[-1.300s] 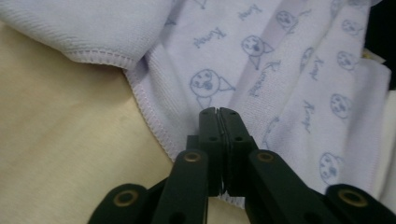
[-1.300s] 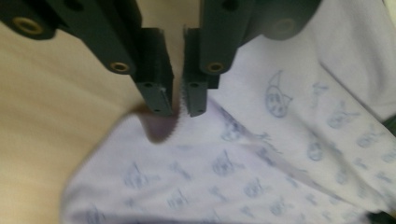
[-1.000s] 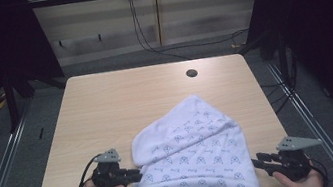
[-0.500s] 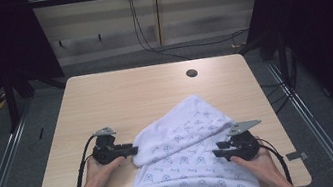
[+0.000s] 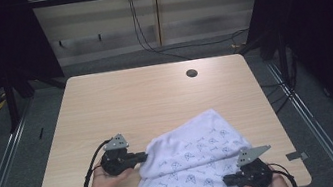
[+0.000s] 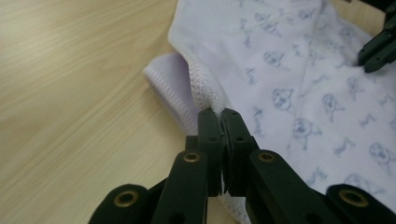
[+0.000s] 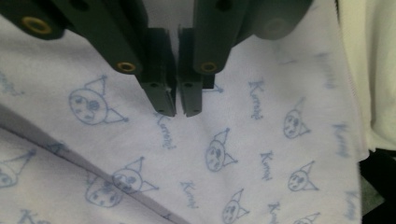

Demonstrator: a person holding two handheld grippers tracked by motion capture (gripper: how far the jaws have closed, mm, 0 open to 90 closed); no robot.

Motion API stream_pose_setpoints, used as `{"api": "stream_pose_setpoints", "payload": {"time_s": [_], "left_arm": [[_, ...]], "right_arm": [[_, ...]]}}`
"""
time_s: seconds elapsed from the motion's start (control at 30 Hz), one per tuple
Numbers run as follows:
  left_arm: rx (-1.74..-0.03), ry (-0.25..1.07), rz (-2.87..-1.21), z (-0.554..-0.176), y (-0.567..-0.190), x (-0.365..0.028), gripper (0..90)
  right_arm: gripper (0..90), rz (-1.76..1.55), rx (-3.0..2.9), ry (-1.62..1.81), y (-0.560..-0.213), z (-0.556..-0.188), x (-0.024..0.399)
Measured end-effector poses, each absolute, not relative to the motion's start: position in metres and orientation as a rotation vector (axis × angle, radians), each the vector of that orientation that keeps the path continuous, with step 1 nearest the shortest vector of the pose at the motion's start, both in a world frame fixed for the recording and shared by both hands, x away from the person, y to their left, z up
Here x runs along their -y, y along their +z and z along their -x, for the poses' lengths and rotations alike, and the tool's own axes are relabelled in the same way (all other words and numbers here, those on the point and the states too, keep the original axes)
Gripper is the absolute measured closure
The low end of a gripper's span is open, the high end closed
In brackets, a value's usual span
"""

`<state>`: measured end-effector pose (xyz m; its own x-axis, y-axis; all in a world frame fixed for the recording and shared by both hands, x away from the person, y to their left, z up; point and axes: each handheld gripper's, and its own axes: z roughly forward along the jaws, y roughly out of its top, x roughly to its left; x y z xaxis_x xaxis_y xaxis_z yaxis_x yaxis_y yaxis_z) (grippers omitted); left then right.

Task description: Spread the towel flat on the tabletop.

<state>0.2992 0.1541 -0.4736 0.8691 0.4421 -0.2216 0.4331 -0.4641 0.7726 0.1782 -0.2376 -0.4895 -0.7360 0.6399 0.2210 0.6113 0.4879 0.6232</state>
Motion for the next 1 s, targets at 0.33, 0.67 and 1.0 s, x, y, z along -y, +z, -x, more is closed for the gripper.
{"api": "stream_pose_setpoints", "payload": {"time_s": [0.33, 0.67, 1.0], "left_arm": [[-0.373, -0.129, -2.226, -0.265, -0.479, -0.088, 86.5], [-0.527, -0.164, -2.034, -0.289, -0.468, -0.132, 71.2], [-0.456, -0.231, -2.212, -0.281, -0.484, -0.089, 56.5]], "right_arm": [[74.3, -1.185, -2.423, 1.22, -0.469, -0.227, 0.265], [70.7, -1.264, -2.335, 1.165, -0.479, -0.295, 0.274], [68.1, -1.291, -2.34, 1.155, -0.489, -0.316, 0.271]]}}
